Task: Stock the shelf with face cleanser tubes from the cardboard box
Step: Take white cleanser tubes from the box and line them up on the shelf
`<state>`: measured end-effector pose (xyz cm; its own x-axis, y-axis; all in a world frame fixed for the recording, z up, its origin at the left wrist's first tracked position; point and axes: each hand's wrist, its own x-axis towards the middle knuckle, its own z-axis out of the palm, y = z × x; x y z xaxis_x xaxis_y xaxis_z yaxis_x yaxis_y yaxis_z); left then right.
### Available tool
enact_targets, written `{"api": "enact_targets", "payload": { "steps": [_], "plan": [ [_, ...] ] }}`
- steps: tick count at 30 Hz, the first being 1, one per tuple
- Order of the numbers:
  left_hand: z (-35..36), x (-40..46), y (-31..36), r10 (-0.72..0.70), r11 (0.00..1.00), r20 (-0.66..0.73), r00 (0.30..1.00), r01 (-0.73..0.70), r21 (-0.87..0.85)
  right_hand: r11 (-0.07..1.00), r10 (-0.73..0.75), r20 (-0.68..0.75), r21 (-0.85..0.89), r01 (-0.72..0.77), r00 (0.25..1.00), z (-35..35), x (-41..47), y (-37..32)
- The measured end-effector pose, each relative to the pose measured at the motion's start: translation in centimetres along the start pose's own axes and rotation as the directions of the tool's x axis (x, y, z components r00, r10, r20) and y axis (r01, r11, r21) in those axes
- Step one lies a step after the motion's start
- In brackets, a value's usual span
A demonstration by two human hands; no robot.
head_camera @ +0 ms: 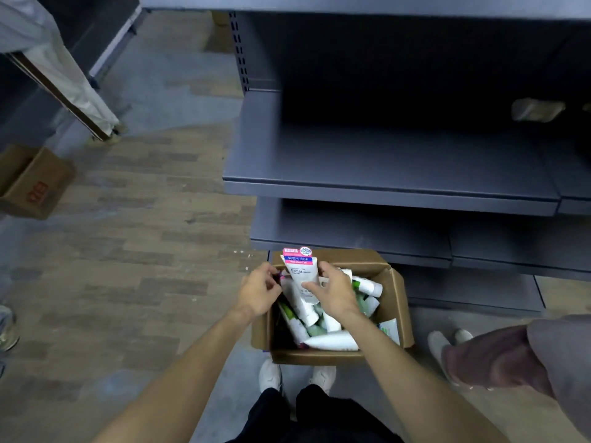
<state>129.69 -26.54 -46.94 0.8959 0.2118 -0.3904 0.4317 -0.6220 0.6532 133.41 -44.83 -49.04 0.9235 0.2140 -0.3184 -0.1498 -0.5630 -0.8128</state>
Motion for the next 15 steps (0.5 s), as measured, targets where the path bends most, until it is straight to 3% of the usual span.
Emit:
{"api": "enact_targets", "payload": {
  "steps": [7, 15],
  "plan": [
    [-7.8, 3.5, 7.3, 0.29, 0.923, -0.01, 0.957, -0.277, 0.267, 0.969, -0.245, -0.085, 0.017, 0.248, 0.966, -5.9, 3.0, -8.5],
    [-15.2, 4.8, 14.2, 0.485, 0.852, -0.182, 0.856, -0.415, 0.319, 0.912, -0.407, -0.149, -0.006, 0.411, 0.901, -10.4, 4.9, -17.6]
  ]
}}
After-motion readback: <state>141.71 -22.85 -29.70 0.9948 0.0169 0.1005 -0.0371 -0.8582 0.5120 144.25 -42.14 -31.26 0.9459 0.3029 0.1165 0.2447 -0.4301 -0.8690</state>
